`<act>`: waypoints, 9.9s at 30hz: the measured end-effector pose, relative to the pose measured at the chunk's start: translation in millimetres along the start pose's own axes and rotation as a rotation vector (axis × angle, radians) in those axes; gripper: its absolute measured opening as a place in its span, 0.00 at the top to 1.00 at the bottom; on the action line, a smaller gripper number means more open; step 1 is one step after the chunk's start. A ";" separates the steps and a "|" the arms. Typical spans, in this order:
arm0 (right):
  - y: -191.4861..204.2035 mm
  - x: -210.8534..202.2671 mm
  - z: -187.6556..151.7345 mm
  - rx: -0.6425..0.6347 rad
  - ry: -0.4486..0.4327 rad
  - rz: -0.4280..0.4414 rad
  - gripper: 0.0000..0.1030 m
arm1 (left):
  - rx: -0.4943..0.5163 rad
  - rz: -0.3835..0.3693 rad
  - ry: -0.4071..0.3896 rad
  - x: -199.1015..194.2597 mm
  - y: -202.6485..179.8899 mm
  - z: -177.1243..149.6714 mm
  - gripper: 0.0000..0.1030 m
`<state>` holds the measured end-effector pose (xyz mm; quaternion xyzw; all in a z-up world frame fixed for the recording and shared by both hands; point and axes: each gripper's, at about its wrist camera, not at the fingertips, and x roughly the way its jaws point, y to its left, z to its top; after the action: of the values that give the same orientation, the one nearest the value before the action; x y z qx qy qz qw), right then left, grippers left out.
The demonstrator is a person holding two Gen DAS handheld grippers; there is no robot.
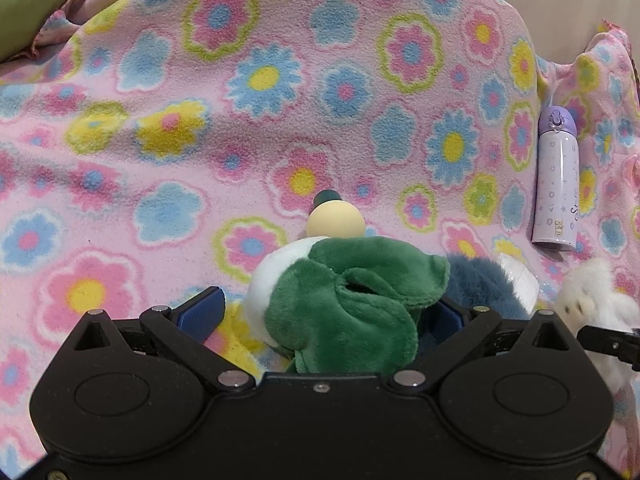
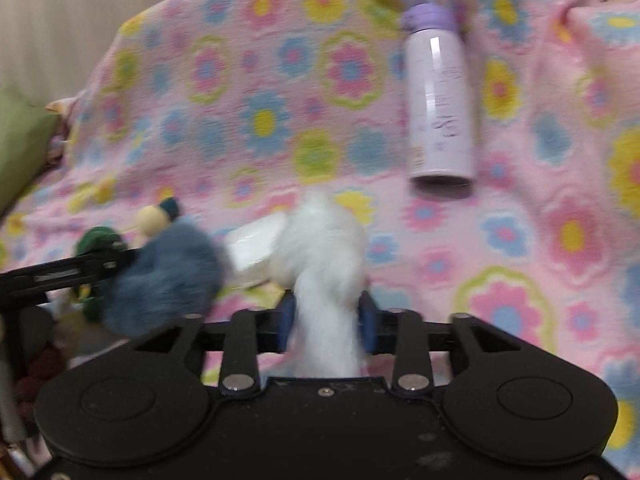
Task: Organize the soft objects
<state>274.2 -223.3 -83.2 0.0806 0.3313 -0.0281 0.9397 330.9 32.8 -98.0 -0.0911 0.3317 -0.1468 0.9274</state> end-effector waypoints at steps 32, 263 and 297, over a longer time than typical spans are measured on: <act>-22.5 38.4 0.2 0.147 -0.086 -0.112 0.62 | -0.010 -0.005 -0.003 -0.9 0.8 0.0 0.04; 10.8 52.5 8.1 0.012 -0.030 -0.076 0.31 | 0.124 0.261 0.074 28.4 -0.8 18.9 0.03; 3.9 52.6 4.0 0.037 -0.053 -0.025 0.22 | 0.122 0.268 0.084 30.7 -0.9 20.8 0.03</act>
<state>318.1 -220.1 -112.7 0.0933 0.3066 -0.0480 0.9460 366.7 23.3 -100.0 0.0166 0.3701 -0.0450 0.9277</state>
